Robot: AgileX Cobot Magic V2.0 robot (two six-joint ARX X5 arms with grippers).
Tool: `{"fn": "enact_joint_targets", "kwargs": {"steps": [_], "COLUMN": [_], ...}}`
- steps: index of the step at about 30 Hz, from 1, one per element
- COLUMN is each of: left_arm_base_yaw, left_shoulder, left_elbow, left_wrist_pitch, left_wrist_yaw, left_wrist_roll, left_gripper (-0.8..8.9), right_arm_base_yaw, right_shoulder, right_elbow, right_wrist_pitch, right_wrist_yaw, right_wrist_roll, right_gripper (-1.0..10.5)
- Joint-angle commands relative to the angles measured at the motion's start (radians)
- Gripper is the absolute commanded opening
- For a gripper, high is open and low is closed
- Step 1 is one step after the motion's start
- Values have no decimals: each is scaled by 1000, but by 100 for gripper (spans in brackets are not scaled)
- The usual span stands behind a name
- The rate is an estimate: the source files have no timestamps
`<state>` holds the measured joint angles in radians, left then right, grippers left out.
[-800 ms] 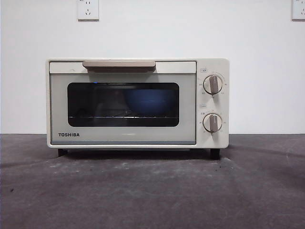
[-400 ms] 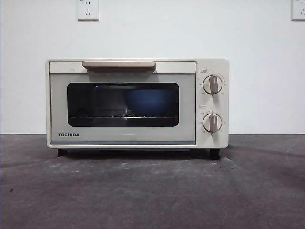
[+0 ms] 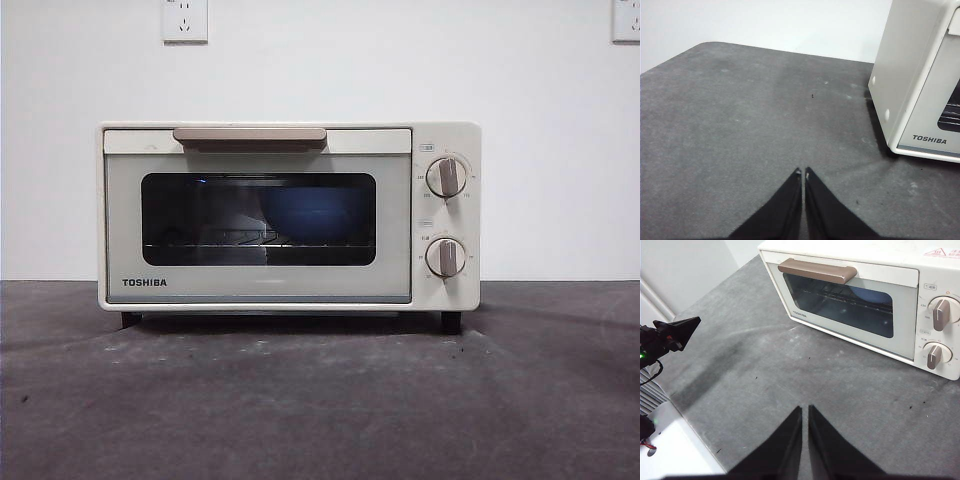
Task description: Place pumpkin in the steamer
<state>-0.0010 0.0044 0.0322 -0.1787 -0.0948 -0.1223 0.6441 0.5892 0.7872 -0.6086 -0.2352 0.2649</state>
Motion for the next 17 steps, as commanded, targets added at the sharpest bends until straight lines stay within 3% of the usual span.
{"fn": "enact_joint_targets", "kwargs": {"steps": [1,12,17], "left_arm_base_yaw": [2,2,2], "left_shoulder": [-2,-1,-1], "left_elbow": [-20,-20,-20], "left_wrist_pitch": [-6,-6,-6], "left_wrist_yaw": [0,0,0], "left_wrist_roll": [5,5,5], "left_gripper": [16,16,16], "right_arm_base_yaw": [6,6,-108], "right_shoulder": [2,0,-50], "right_elbow": [2,0,-16], "right_wrist_pitch": [12,17,71], "right_wrist_yaw": [0,1,0], "right_wrist_roll": [-11,-11,-21], "right_gripper": [18,18,18]}}
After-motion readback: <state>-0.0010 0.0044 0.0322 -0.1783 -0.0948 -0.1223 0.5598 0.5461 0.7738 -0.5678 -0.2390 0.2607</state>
